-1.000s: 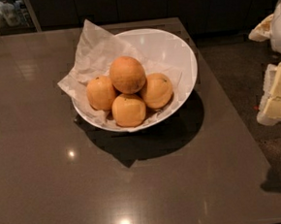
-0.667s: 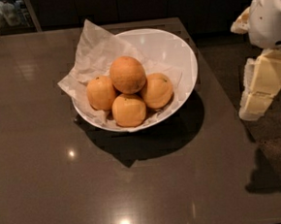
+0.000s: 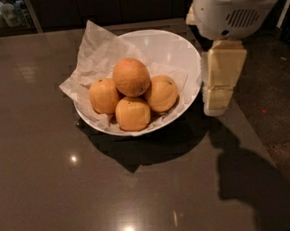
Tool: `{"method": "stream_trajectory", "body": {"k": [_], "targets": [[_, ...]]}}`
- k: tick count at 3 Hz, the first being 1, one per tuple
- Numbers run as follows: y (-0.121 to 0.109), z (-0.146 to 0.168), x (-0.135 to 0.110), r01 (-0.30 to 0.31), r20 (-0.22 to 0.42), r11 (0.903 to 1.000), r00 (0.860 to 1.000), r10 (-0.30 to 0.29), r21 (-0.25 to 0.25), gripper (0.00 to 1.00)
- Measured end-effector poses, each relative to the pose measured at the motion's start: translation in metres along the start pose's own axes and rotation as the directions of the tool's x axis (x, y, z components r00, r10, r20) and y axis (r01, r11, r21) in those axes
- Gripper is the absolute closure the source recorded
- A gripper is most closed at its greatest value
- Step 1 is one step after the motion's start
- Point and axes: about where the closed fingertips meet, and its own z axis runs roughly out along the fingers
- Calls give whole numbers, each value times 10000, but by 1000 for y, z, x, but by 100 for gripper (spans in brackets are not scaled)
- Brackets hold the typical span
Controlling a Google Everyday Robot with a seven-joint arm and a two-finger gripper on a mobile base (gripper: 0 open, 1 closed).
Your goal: Pick orange from white bowl
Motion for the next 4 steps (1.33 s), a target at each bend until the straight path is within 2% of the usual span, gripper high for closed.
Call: {"method": "stream_trajectory", "body": {"k": [1,2,3,4], "targets": [[-2,-5,-2,-1,66,9996,10000,-1,266,0],[-15,-1,-25,82,81,9992,9999,-85,386,0],[-31,6,-49,154,-39,9994,9999,-152,295,0],[-45,18,-61,50,-21,10000,10000,-50,-19,0]]}}
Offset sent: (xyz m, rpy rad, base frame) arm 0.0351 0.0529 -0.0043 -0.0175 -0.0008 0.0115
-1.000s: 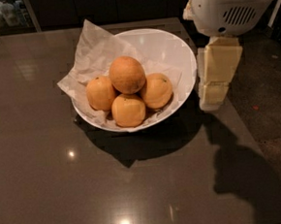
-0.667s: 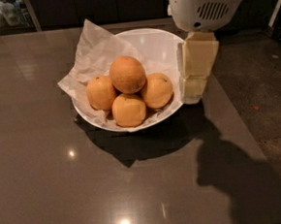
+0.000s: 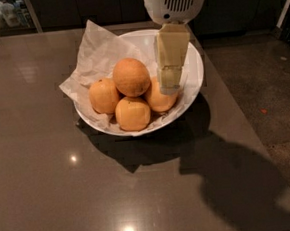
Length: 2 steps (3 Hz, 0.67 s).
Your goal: Pick orange from white bowl
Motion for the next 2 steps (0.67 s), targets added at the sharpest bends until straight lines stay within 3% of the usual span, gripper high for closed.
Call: {"method": "stream_trajectory", "body": {"k": [2], "targets": [[-16,38,-13,-392,47,9953,9992,398,-886,10]]}}
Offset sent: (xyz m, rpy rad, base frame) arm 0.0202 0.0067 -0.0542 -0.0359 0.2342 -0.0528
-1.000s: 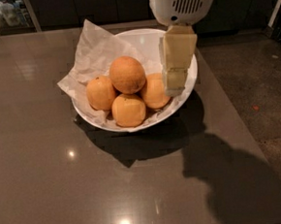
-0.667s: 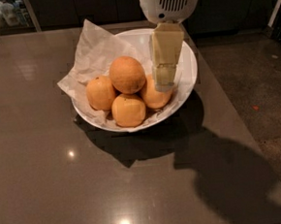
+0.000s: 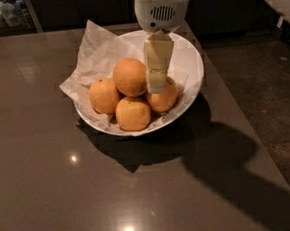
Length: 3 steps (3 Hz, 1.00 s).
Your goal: Pick orange from white bowl
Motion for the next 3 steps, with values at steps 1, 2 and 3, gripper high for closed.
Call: {"method": "stream_trajectory", "body": {"k": [1,2,3], "targets": [[-7,14,-5,-127,86,9993,9999,130,-362,16],[-11,26,-12,-58,107,9978,9999,65,-654,20],[-10,38,-21,129,116,9951,9999,-118,-980,18]]}}
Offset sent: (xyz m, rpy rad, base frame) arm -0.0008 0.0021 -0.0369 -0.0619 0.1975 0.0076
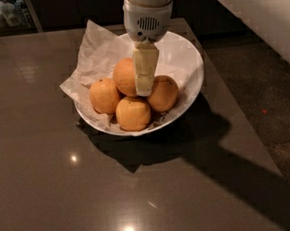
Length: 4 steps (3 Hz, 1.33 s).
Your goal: Pick orange from white bowl
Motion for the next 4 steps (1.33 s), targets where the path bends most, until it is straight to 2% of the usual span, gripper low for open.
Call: {"method": "stream_trajectory", "body": {"k": [2,3,4], "targets": [[7,17,-16,391,-18,9979,9992,-393,-520,18],[11,24,-20,539,9,9957,9985,-540,-748,36],[11,24,-20,543,10,9957,9985,-543,-753,59]]}}
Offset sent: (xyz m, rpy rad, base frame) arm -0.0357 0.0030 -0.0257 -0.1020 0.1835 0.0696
